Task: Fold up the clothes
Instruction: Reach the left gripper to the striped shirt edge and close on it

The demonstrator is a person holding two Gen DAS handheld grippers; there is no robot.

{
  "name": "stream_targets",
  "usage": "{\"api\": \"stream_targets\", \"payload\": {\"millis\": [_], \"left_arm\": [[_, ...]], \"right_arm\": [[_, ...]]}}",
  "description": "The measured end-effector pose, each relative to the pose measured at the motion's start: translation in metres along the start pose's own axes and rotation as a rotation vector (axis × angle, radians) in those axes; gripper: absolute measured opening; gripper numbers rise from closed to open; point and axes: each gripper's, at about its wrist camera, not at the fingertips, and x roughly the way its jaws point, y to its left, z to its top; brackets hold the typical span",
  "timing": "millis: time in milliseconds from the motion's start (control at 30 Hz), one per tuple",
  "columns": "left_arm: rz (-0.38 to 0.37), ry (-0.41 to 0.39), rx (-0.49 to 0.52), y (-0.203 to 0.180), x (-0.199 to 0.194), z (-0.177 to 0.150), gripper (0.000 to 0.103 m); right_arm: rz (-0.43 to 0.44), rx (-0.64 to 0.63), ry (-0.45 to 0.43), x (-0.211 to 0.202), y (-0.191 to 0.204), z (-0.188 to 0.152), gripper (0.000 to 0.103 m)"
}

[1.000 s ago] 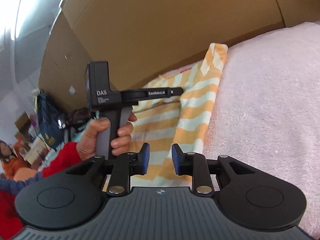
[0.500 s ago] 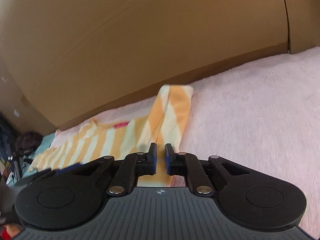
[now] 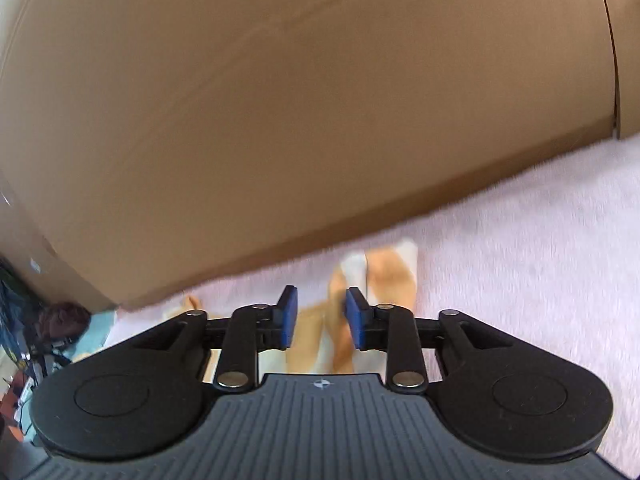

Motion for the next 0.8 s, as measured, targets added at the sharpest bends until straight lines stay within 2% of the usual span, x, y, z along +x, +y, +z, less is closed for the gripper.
{"api": "stream_targets", "payload": {"millis": [100, 200, 233, 267, 300, 333, 400, 500, 567, 667, 800], "left_arm": [[0.022, -0.022, -0.032, 0.006, -0.009, 0.004, 0.061], [0.090, -0.044, -0.117, 0.030, -0.033, 0.013, 0.061], [0.136, -0.057, -0.146, 0.044, -0.045, 0.013, 0.064], [0.182, -0.069, -0.176, 0.059, -0.056, 0.013, 0.064], [0.233, -0.078, -0.198, 0.077, -0.066, 0.013, 0.064], [0.284, -0.087, -0.220, 0.096, -0.076, 0.014, 0.064], [0.410, -0.069, -0.234, 0.134, -0.085, 0.017, 0.061], [0.510, -0.017, -0.250, 0.192, -0.087, 0.022, 0.060], [0.507, 0.043, -0.300, 0.229, -0.080, 0.021, 0.061], [0.484, 0.116, -0.390, 0.263, -0.066, 0.014, 0.061], [0.407, 0.126, -0.427, 0.263, -0.057, 0.006, 0.055]], "right_arm": [[-0.023, -0.104, -0.060, 0.001, 0.003, -0.009, 0.027], [0.014, -0.063, -0.097, -0.006, -0.004, -0.008, 0.034], [0.022, -0.051, -0.111, -0.009, -0.006, -0.008, 0.034], [0.027, -0.041, -0.123, -0.012, -0.009, -0.007, 0.040], [0.024, -0.034, -0.127, -0.013, -0.011, -0.007, 0.051], [0.017, -0.028, -0.124, -0.013, -0.012, -0.007, 0.055], [0.005, -0.014, -0.119, -0.012, -0.016, -0.006, 0.056], [0.021, 0.023, -0.114, -0.013, -0.022, -0.005, 0.056], [0.030, 0.046, -0.117, -0.013, -0.024, -0.005, 0.056], [0.033, 0.062, -0.113, -0.012, -0.027, -0.005, 0.056], [0.029, 0.040, -0.109, -0.012, -0.025, -0.005, 0.056]]}}
